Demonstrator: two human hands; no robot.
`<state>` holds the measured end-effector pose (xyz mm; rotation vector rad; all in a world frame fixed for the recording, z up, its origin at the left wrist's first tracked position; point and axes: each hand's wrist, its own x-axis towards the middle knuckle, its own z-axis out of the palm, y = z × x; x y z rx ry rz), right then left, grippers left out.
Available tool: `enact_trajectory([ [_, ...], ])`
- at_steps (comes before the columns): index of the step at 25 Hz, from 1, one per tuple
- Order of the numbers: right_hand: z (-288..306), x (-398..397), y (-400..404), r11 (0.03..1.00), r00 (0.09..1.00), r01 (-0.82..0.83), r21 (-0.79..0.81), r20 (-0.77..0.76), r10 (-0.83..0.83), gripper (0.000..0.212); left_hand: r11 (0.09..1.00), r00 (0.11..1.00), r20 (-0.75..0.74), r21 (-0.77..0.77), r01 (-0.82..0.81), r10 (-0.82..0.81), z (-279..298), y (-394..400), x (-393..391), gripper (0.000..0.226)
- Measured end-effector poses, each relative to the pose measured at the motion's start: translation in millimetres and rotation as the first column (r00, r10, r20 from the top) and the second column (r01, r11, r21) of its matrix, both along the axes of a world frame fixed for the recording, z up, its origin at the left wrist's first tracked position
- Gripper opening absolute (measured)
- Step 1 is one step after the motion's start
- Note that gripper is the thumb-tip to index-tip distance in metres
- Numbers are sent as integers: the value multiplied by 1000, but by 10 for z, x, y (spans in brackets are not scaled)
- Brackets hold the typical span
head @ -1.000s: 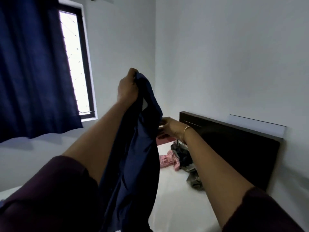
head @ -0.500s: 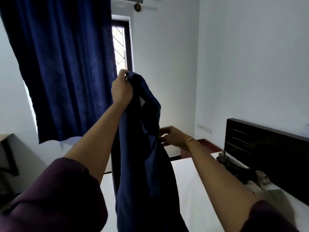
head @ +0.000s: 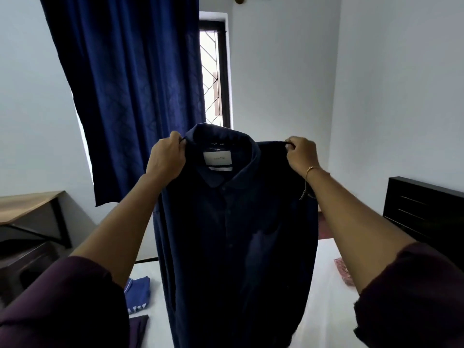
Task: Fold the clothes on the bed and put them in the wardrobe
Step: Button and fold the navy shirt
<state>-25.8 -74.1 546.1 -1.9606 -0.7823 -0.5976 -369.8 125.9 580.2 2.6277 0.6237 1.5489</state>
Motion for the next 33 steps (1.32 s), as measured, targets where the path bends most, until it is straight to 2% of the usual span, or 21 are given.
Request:
enact_trajectory([
  [2,78,92,108,1000,999,2,-28,42,0,29,986,996,-45,143,86,-80,-155,6,-91,23],
  [4,98,138,177,998,999,15,-69,41,-12,30,948,975,-176,265,176,-132,-261,36,-176,25],
  [6,56,178,254,997,999,39,-66,39,-36,30,945,966,-240,286,160,-91,-279,195,-155,30],
  [8,-25,211,340,998,998,34,-45,49,-32,30,976,987,-162,213,46,-11,-320,355,-51,23],
  [11,-94,320,401,1000,998,0,-13,67,1,32,990,989,39,-32,-141,142,-415,342,193,7],
  [14,-41,363,404,998,995,22,61,95,-28,31,954,948,253,-275,-122,195,-447,195,321,6],
  [15,-9,377,383,992,990,80,94,110,-90,29,958,948,259,-260,-117,186,-437,158,323,6],
  [17,30,441,316,974,976,191,125,85,-202,27,977,967,142,-37,-208,211,-424,156,296,9],
  [19,31,493,272,982,984,176,68,-13,-175,34,963,969,64,111,-246,240,-365,164,267,14],
  [21,-20,528,262,993,989,86,83,-125,-75,41,996,990,130,-81,-40,51,-262,-2,316,19],
  [22,-46,542,270,991,983,34,133,-183,-9,44,959,975,193,-240,152,-107,-203,-111,355,22],
  [23,-59,539,288,983,969,-27,184,-236,71,46,858,932,247,-382,344,-264,-140,-193,378,24],
  [25,-31,477,345,948,909,-199,250,-314,274,50,553,763,251,-561,616,-595,-16,-340,320,25],
  [26,12,415,382,919,860,-295,262,-347,375,49,419,657,189,-636,648,-730,41,-406,299,27],
  [27,61,350,422,883,807,-389,263,-366,464,47,352,568,94,-699,622,-817,93,-468,322,31],
  [28,115,292,469,835,748,-489,252,-372,550,44,395,533,-40,-719,573,-845,125,-518,394,33],
  [29,166,214,503,766,671,-602,224,-378,638,43,559,568,-226,-644,522,-791,137,-573,502,29],
  [30,207,131,543,672,573,-717,186,-392,720,43,772,667,-400,-426,471,-628,125,-605,642,21],
  [31,247,46,569,562,466,-814,145,-413,782,41,902,781,-452,-186,390,-431,88,-603,779,14],
  [32,288,-28,590,465,376,-877,121,-429,821,37,942,857,-393,-100,321,-333,51,-616,860,11],
  [33,330,-71,599,398,314,-910,121,-428,848,32,921,876,-290,-177,347,-386,23,-630,906,12],
])
